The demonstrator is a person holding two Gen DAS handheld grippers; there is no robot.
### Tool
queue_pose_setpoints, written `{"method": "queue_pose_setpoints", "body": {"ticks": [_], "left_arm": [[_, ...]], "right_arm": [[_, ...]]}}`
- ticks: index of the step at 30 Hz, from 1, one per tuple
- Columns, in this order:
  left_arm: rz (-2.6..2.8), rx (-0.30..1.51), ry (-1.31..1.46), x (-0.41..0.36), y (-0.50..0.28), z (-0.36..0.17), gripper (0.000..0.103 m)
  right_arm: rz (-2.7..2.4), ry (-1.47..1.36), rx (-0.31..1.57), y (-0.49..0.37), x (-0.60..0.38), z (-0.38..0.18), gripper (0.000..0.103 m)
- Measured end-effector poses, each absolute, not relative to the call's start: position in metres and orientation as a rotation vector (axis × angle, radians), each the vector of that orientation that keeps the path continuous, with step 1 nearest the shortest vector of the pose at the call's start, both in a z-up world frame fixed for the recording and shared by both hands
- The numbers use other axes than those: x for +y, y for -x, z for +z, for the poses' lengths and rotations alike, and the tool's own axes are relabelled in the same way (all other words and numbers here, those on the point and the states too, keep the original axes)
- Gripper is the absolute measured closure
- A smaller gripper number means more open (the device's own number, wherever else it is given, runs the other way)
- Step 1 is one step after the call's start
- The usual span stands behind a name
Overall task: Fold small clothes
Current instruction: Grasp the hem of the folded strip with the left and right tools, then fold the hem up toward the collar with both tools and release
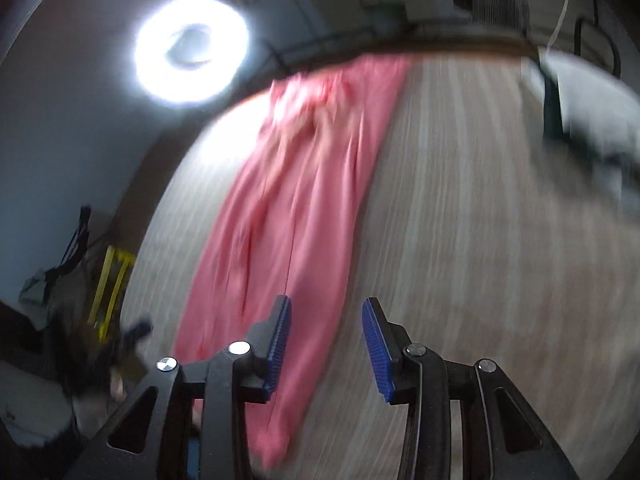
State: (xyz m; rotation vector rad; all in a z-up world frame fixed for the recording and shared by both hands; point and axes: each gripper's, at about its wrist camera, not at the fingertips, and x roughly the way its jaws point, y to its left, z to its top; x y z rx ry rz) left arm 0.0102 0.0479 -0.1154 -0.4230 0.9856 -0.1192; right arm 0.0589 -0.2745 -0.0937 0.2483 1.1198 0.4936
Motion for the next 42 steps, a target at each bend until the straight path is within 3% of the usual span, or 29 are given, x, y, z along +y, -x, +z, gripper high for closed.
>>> {"method": "queue_pose_setpoints", "body": {"ticks": [2, 13, 14, 15, 16, 17, 19, 26, 33, 42], "left_arm": [[-0.141, 1.036, 0.437, 0.049, -0.009, -0.124, 0.069], [-0.299, 1.177, 0.485, 0.023, 0.002, -0.142, 0.07], [-0.302, 1.173, 0.472, 0.022, 0.002, -0.142, 0.083], [-0.319, 1.184, 0.468, 0.018, -0.001, -0.143, 0.095], [-0.329, 1.194, 0.473, 0.016, -0.004, -0.145, 0.101], [-0.327, 1.191, 0.473, 0.015, -0.005, -0.147, 0.102], [-0.317, 1.172, 0.442, 0.012, -0.005, -0.142, 0.102], [-0.307, 1.078, 0.419, 0.025, 0.019, -0.106, 0.103], [-0.27, 1.166, 0.4, 0.023, 0.016, -0.14, 0.103], [-0.307, 1.127, 0.397, 0.012, -0.005, -0.116, 0.103]], "right_arm": [[0.505, -0.258, 1.157, -0.03, -0.27, -0.117, 0.049], [0.61, -0.445, 1.262, 0.034, -0.251, -0.178, 0.056], [0.62, -0.448, 1.261, 0.034, -0.25, -0.179, 0.056], [0.629, -0.455, 1.259, 0.034, -0.249, -0.179, 0.059], [0.647, -0.467, 1.26, 0.032, -0.245, -0.181, 0.075], [0.665, -0.467, 1.271, 0.033, -0.242, -0.184, 0.091], [0.671, -0.425, 1.277, 0.035, -0.231, -0.188, 0.101], [0.693, -0.379, 1.197, 0.056, -0.24, -0.148, 0.102], [0.626, -0.389, 1.29, 0.053, -0.245, -0.19, 0.103], [0.655, -0.424, 1.249, 0.039, -0.253, -0.169, 0.103]]}}
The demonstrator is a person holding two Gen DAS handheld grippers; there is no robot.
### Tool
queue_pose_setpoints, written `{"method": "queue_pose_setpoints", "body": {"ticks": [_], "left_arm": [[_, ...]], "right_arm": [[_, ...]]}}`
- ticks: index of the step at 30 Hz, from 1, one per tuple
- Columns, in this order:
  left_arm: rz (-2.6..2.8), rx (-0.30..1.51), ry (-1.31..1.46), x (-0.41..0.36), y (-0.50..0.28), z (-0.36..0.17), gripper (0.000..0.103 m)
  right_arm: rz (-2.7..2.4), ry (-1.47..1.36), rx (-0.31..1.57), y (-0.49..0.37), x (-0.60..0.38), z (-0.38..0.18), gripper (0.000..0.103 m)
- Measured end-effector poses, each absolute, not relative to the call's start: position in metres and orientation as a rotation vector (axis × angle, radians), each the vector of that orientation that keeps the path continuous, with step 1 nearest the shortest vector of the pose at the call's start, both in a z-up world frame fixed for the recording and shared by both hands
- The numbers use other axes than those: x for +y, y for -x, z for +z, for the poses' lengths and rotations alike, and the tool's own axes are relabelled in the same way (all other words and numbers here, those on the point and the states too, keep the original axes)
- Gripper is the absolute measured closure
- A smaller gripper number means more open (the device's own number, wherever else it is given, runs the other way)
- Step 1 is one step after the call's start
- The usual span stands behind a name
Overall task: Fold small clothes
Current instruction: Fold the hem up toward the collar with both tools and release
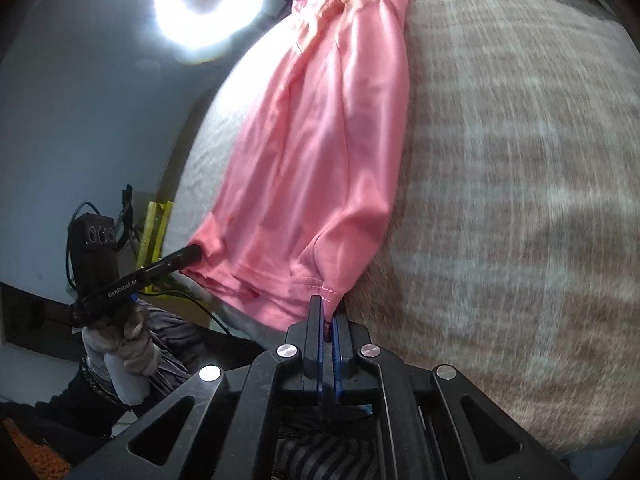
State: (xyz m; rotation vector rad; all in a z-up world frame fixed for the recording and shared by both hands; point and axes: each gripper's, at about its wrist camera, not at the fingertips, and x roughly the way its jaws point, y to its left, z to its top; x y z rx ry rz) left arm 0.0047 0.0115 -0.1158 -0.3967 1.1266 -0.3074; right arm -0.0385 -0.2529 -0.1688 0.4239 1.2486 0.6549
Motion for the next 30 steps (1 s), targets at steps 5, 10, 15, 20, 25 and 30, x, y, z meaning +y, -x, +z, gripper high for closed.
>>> {"method": "queue_pose_setpoints", "body": {"ticks": [5, 10, 15, 20, 25, 30], "left_arm": [[-0.314, 1.086, 0.405, 0.011, -0.032, -0.097, 0.103], [-0.302, 1.036, 0.409, 0.013, -0.066, -0.081, 0.103], [-0.293, 1.001, 0.415, 0.014, -0.099, -0.071, 0.103], [-0.278, 0.996, 0.432, 0.017, -0.126, -0.073, 0.103], [-0.268, 1.005, 0.421, 0.017, -0.152, -0.078, 0.103], [-0.255, 1.009, 0.408, 0.014, -0.174, -0.083, 0.103]], "right_arm": [[0.661, -0.454, 1.203, 0.017, -0.258, -0.152, 0.103], [0.649, -0.48, 1.15, -0.014, -0.262, -0.137, 0.103], [0.637, -0.472, 1.12, -0.045, -0.257, -0.125, 0.103], [0.618, -0.485, 1.097, -0.07, -0.262, -0.122, 0.103], [0.604, -0.507, 1.084, -0.089, -0.267, -0.123, 0.103], [0.59, -0.531, 1.078, -0.108, -0.269, -0.126, 0.103]]}}
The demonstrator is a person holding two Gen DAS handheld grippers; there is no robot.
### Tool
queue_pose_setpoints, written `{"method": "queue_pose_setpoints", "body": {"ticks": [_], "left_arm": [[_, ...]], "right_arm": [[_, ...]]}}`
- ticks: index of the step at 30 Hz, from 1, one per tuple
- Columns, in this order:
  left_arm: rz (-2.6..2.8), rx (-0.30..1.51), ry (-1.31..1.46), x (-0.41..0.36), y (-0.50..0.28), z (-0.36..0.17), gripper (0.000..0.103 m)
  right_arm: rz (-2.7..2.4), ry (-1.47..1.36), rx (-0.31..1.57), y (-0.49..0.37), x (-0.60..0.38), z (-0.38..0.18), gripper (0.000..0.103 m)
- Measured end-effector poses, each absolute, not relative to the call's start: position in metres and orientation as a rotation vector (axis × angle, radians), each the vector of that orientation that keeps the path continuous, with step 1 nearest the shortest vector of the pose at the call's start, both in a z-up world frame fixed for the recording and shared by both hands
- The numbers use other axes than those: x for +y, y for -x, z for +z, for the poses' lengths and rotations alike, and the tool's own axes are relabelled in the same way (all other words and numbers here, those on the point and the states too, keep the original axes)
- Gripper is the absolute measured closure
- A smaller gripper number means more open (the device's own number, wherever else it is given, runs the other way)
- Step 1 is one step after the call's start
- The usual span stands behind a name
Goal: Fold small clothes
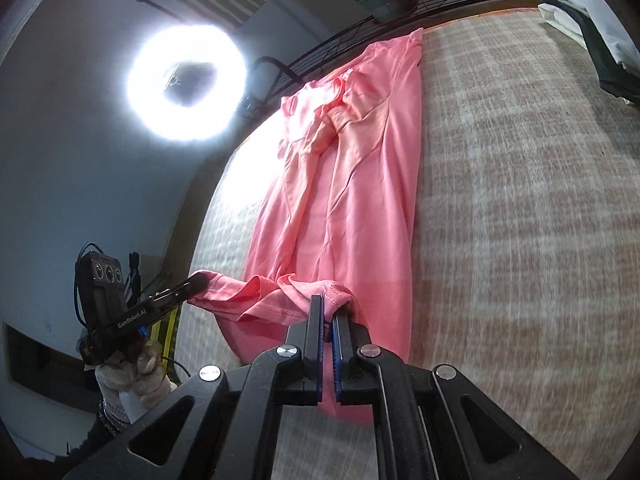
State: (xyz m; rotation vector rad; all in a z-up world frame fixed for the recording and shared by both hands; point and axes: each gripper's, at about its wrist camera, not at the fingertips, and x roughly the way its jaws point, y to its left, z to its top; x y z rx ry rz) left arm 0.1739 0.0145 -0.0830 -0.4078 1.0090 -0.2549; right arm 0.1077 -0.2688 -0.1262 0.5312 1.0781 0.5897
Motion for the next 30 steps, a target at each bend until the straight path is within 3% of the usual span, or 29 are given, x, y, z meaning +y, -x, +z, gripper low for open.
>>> {"method": "queue_pose_setpoints", "body": {"ticks": [7, 9, 10, 11, 13, 21, 23, 30], "left_arm": [[-0.229, 1.025, 0.408, 0.014, -0.197, -0.097, 0.103], [-0.219, 1.026, 0.407, 0.014, -0.202, -0.098, 0.101], [-0.212, 1.032, 0.397, 0.014, -0.204, -0.099, 0.094], [-0.207, 1.03, 0.39, 0.015, -0.204, -0.098, 0.081], [-0.19, 0.994, 0.381, 0.019, -0.201, -0.092, 0.069], [-0.313, 1.008, 0.265, 0.011, -0.18, -0.087, 0.072], [-0.353, 1.045, 0.208, 0.0, -0.173, -0.094, 0.077], [-0.34, 1.143, 0.118, -0.019, -0.185, -0.127, 0.078]], "right_arm": [[0.541, -0.527, 1.099, -0.135, -0.272, -0.138, 0.102], [0.523, -0.514, 1.109, -0.141, -0.272, -0.142, 0.097], [0.518, -0.508, 1.113, -0.142, -0.273, -0.142, 0.092], [0.516, -0.502, 1.115, -0.143, -0.274, -0.141, 0.076], [0.518, -0.481, 1.097, -0.142, -0.277, -0.136, 0.06], [0.67, -0.341, 1.064, -0.123, -0.259, -0.121, 0.083], [0.706, -0.268, 1.087, -0.118, -0.244, -0.126, 0.083], [0.696, -0.197, 1.158, -0.126, -0.225, -0.15, 0.083]]}}
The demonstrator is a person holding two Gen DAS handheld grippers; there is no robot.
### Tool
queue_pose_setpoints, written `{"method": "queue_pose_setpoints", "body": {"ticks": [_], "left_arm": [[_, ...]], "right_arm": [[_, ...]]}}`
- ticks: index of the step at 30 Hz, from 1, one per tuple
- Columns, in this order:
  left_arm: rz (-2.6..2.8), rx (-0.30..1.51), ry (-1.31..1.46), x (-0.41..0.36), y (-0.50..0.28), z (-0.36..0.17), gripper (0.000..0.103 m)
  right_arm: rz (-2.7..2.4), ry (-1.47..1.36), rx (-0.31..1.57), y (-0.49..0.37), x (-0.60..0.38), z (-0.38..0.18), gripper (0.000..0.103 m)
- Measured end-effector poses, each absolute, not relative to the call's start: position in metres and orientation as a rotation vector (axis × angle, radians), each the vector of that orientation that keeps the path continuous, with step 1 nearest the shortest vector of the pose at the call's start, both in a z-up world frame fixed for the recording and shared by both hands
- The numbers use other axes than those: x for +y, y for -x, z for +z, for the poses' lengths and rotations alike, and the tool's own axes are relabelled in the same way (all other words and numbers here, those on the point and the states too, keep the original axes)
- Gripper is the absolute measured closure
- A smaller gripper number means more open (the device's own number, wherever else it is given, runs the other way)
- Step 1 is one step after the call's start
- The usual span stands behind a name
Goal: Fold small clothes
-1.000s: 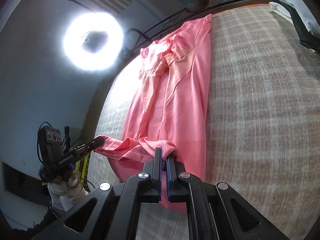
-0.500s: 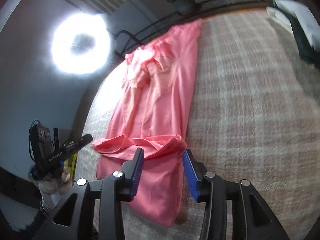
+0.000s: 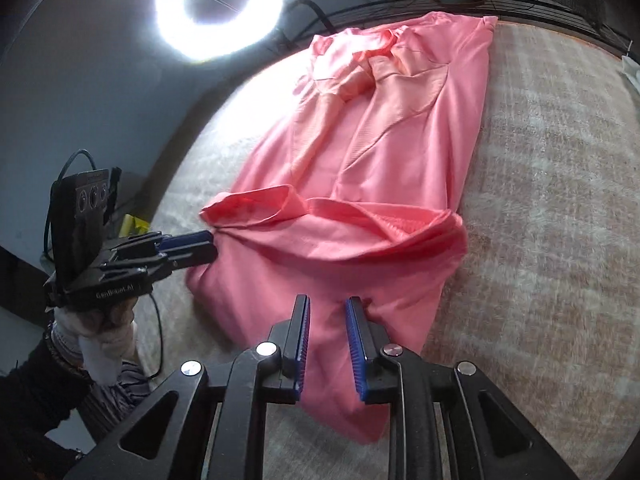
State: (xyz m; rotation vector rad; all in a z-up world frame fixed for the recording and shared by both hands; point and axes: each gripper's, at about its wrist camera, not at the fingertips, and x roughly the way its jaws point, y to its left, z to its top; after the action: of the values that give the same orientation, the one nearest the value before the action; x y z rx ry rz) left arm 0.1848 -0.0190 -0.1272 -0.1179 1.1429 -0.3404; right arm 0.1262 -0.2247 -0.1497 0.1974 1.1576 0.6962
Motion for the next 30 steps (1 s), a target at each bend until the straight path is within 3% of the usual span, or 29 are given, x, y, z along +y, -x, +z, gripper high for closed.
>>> {"method": "queue_pose_setpoints", "body": {"ticks": [7, 14, 23, 24, 26, 30], "left_arm": [[-0.212, 1.04, 0.149, -0.013, -0.225, -0.115, 0.078], [-0.209, 0.951, 0.2, -0.01, -0.228, -0.089, 0.078], [-0.469, 1.034, 0.085, -0.088, -0.183, -0.107, 0.078], [-0.473, 1.039, 0.052, -0.094, -0.18, -0.112, 0.078], [-0.466, 1.051, 0.005, -0.1, -0.177, -0.12, 0.078], [-0.457, 1.083, 0.033, -0.095, -0.181, -0.126, 0.078]], "right_arm": [[0.578, -0.216, 1.098, -0.159, -0.232, -0.145, 0.083], [0.502, -0.303, 1.025, -0.191, -0.262, -0.131, 0.074], [0.476, -0.487, 1.077, -0.237, -0.284, -0.164, 0.068], [0.477, -0.483, 1.071, -0.239, -0.282, -0.164, 0.071], [0.488, -0.472, 1.075, -0.24, -0.28, -0.163, 0.101], [0.454, -0.336, 1.05, -0.24, -0.268, -0.155, 0.103]]}}
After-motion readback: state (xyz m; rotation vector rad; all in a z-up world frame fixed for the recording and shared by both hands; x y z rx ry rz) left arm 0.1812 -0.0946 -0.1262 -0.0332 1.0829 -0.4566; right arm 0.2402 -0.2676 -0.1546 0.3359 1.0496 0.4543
